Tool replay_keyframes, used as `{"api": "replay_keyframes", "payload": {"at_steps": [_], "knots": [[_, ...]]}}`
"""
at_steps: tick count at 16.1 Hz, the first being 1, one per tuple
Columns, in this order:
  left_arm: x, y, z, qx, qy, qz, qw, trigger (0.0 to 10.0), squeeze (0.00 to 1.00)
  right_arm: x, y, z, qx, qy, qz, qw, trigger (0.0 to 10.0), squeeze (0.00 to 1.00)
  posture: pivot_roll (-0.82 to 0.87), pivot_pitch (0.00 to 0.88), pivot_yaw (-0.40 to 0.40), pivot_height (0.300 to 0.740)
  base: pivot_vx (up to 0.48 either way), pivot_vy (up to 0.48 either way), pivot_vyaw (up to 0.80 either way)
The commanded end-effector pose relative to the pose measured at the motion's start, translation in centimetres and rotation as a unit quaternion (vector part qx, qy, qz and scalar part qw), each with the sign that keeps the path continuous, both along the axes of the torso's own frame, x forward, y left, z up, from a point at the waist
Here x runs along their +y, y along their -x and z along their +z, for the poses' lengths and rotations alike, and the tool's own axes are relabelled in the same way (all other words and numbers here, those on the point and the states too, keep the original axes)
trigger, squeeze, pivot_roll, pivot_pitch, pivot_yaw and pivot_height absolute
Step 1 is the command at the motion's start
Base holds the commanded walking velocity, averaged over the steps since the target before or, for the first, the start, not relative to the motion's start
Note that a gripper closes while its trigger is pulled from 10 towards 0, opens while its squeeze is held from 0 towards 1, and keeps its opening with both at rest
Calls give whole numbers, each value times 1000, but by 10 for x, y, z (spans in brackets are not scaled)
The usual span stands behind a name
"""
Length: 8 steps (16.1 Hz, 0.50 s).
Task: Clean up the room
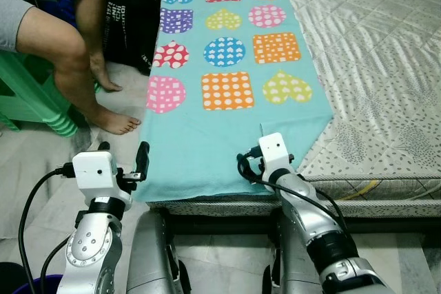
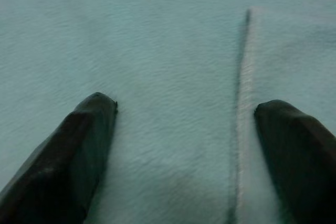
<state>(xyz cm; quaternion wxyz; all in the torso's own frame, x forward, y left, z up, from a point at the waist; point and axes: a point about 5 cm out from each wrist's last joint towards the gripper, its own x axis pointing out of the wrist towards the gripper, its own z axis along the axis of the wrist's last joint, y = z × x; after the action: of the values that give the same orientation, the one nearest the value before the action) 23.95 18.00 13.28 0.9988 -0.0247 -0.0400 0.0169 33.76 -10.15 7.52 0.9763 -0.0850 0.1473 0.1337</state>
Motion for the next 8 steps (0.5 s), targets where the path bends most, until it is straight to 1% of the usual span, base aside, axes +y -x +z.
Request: {"api": "replay_keyframes", "payload": {"at_steps": [1,3,4,6,8], "knots": [[4,1,3,1,-7,8,1000,10000,0,-1,-1,-2,2,-2,-24,1000,10000,0,45,207,43,526,0,0,0],[6,-1,4,-1,-6,14,1000,10000,0,0,-9,6,-17,-11,-59,998,10000,0,45,205,41,526,0,0,0],[5,-1,4,-1,-6,14,1000,10000,0,-1,-13,11,-29,-5,-67,997,10000,0,44,205,40,526,0,0,0],[4,0,3,0,-4,14,1000,10000,0,-1,-16,12,-31,2,-78,996,10000,0,43,205,40,526,0,0,0],[3,-1,3,1,-4,14,1000,10000,0,-2,-18,6,-13,6,-98,995,0,0,48,203,39,526,0,0,0]]}}
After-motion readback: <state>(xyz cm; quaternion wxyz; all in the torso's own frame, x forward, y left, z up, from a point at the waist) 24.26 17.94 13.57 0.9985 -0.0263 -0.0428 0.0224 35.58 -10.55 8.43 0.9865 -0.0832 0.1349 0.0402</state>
